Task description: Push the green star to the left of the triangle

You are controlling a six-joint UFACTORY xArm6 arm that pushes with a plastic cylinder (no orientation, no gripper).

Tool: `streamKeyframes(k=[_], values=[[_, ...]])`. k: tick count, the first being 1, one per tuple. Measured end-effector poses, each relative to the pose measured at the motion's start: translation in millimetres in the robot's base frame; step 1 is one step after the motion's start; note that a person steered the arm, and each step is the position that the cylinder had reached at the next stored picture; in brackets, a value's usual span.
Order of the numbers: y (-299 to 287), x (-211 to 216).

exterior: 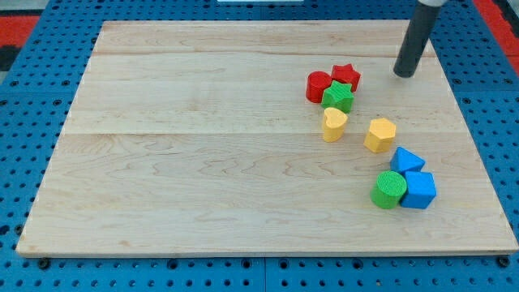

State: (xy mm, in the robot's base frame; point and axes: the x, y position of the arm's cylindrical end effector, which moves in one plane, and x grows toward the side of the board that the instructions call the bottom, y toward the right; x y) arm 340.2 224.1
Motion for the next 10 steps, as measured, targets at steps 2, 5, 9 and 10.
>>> streamKeyframes(k=[2, 5, 9, 10], values=[[-41, 33], [-95, 38], [-225, -15], [-254, -27]])
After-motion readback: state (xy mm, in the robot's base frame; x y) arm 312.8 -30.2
